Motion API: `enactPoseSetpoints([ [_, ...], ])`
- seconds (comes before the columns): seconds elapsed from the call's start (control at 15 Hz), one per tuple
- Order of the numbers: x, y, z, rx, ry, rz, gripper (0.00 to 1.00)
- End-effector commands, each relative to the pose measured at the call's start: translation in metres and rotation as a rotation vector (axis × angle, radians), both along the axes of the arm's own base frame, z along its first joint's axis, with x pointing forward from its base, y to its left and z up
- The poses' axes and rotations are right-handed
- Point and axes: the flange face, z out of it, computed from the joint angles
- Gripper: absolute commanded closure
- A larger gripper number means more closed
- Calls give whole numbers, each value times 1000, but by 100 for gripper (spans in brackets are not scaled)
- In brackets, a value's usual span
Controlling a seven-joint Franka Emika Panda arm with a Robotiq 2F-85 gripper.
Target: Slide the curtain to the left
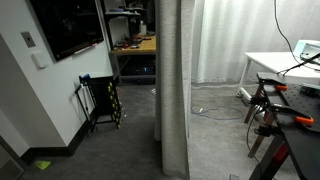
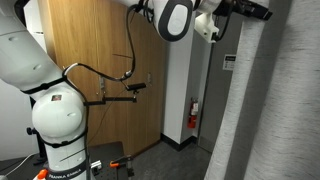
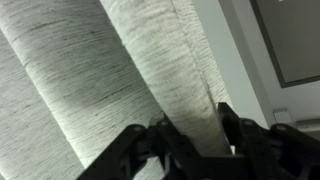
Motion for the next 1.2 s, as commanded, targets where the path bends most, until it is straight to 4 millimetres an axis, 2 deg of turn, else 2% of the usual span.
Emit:
enactPoseSetpoints([
  [0.0, -3, 8, -2, -5, -8, 16, 81],
  [0.13, -7, 12, -3, -11, 8, 44, 95],
  [0.2, -8, 15, -4, -11, 18, 59, 100],
  [0.4, -15, 30, -4, -13, 37, 120, 100],
  [0.53, -24, 46, -2, -20, 53, 188, 99],
  [0.87, -45, 108, 3, -81, 72, 364, 99],
  [1.13, -61, 159, -1, -157, 102, 480, 99],
])
